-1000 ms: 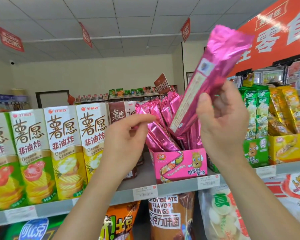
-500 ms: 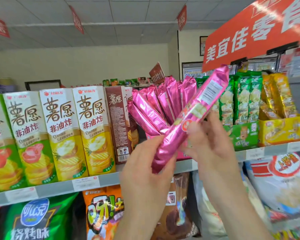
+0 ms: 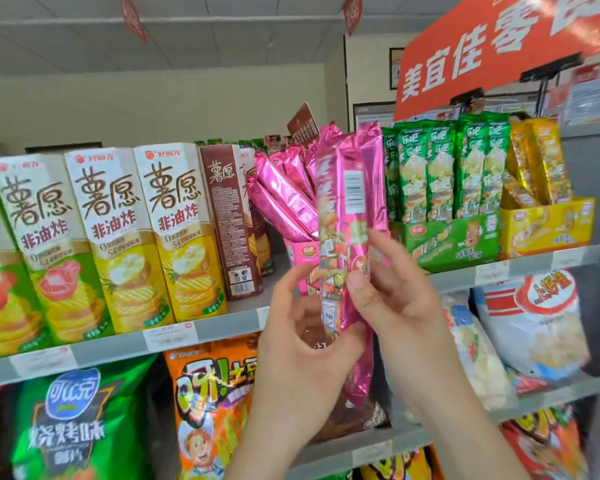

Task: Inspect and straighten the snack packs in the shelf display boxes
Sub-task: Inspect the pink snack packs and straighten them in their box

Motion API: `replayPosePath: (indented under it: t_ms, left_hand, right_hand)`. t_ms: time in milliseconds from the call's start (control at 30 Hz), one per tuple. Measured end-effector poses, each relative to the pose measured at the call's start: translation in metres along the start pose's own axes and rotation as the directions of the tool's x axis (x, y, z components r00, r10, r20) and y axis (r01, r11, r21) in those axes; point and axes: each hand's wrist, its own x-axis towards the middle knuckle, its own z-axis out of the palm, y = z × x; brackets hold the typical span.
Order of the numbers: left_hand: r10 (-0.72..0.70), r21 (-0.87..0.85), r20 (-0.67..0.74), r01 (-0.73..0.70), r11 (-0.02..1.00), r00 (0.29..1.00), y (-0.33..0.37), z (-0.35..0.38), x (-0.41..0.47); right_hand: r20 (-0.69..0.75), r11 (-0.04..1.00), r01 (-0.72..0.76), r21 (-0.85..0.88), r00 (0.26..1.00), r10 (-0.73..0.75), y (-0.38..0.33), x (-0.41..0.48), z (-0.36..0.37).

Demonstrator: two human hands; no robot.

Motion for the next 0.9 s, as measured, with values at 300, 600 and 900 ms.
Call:
replayPosePath:
  t_ms: [300, 600, 900]
  left_hand:
    - [-0.025, -0.090, -0.038, 0.022, 0.996, 0.999, 0.004, -0.008, 0.007]
    - [-0.036, -0.335, -0.222, -0.042, 0.941, 0.974, 0.030, -0.038, 0.047]
    - [-0.021, -0.307, -0.220, -0.049, 0.950, 0.975, 0.036, -0.035, 0.043]
  right_hand:
    - [0.093, 0.939, -0.035, -0.341, 0.993, 0.070, 0.009, -0.041, 0.013]
    - [0.183, 0.861, 0.006, -0.508, 0.978, 0.102, 0.021, -0.060, 0.001]
    - [0.142, 0.835, 0.033, -0.550, 0.988, 0.055, 0.026, -0.064, -0.006]
